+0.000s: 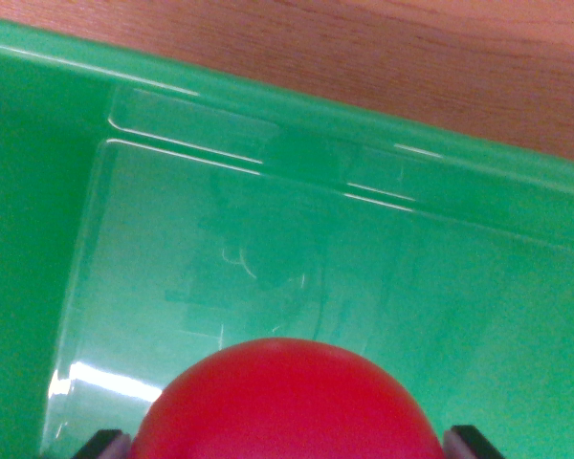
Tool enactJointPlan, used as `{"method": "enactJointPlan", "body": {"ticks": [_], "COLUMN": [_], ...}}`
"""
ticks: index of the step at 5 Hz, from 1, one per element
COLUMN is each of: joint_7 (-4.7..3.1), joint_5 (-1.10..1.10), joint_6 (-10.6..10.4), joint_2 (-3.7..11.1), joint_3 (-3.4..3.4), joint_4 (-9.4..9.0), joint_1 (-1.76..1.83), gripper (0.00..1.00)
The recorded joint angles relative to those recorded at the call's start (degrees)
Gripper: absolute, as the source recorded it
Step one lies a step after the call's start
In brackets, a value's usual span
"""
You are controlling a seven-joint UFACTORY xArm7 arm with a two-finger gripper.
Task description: Pick fruit
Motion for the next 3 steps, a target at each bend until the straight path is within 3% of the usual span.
{"method": "enactJointPlan", "body": {"ticks": [1, 2, 3], "joint_7": [0.00, -0.11, -0.11], "joint_5": [0.00, 0.02, 0.02], "joint_6": [0.00, 2.53, 2.53], "joint_2": [0.00, -0.76, -0.76], "joint_3": [0.00, 0.02, 0.02], "joint_4": [0.00, 1.77, 1.77], "joint_1": [0.00, 0.02, 0.02], "gripper": [1.00, 1.00, 1.00]}}
